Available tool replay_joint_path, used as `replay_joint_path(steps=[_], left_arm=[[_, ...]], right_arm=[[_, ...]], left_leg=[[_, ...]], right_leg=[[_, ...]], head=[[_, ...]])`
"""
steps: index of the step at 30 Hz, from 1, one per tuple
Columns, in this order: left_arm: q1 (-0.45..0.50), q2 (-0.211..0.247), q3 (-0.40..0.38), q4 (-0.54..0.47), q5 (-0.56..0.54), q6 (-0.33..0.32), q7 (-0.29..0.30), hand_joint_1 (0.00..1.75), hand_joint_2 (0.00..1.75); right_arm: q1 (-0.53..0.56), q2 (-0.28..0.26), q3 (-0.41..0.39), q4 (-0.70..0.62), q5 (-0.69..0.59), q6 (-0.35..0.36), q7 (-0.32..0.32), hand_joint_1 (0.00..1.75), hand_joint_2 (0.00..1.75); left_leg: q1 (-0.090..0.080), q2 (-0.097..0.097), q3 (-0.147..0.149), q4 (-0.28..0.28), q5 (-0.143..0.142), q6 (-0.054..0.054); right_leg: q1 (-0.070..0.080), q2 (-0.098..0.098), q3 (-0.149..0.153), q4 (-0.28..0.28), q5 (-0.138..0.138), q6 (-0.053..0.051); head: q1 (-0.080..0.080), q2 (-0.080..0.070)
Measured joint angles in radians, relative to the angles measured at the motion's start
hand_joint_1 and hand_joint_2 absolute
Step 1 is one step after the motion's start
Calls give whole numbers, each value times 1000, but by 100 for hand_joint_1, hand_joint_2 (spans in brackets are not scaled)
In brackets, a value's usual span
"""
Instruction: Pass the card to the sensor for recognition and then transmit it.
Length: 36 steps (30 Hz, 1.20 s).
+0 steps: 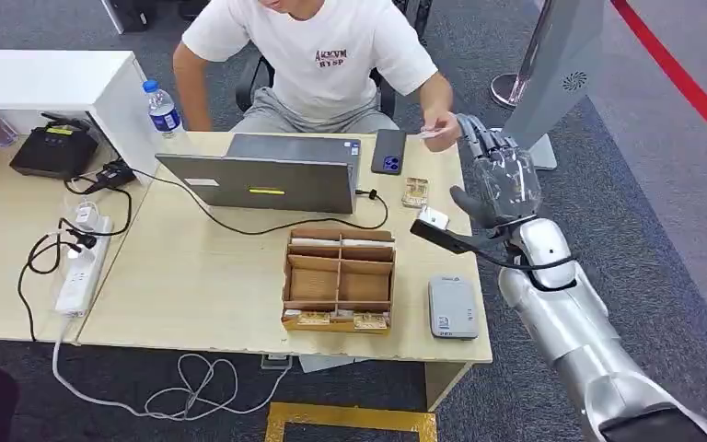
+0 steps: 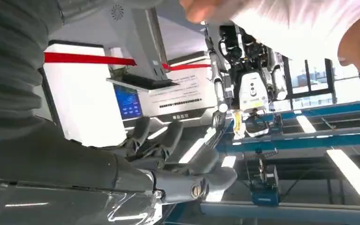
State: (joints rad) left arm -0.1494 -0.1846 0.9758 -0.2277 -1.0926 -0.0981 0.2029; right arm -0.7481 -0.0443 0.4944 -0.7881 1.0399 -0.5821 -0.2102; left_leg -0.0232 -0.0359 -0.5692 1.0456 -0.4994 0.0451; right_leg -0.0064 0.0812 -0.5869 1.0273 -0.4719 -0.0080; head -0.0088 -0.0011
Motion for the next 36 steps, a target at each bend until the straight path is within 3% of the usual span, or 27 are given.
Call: replay_joint_path(steps=[8,17,25,29,36], left_arm=[[5,0,0,0,21,7,-3,0,175],[20,6,15,0,44,15,-18,0,175],[32,11,32,0,60,17,-27,0,175],[35,12,35,0,60,18,-27,0,175],[34,12,36,0,57,20,-27,0,175]], right_arm=[[90,-24,5,-94,-75,5,-6,0,175],[309,-131,-17,-425,-124,38,-14,0,175],[521,-218,-50,-707,-81,26,-22,0,175],[578,-234,-51,-768,-54,31,-22,0,175],[616,-229,-23,-761,-34,40,-26,0,175]], left_leg=[[0,0,0,0,0,0],[0,0,-1,0,-1,1],[0,-3,-2,0,-1,1],[0,-3,-2,0,-1,1],[0,-3,-2,0,0,1]], right_leg=[[0,0,0,0,0,0],[0,0,-1,-1,-1,0],[0,-3,-1,-1,-1,1],[0,-3,-1,-1,-1,1],[0,-3,-1,-1,-1,1]], head=[[0,0],[0,0],[0,0],[0,0],[0,0]])
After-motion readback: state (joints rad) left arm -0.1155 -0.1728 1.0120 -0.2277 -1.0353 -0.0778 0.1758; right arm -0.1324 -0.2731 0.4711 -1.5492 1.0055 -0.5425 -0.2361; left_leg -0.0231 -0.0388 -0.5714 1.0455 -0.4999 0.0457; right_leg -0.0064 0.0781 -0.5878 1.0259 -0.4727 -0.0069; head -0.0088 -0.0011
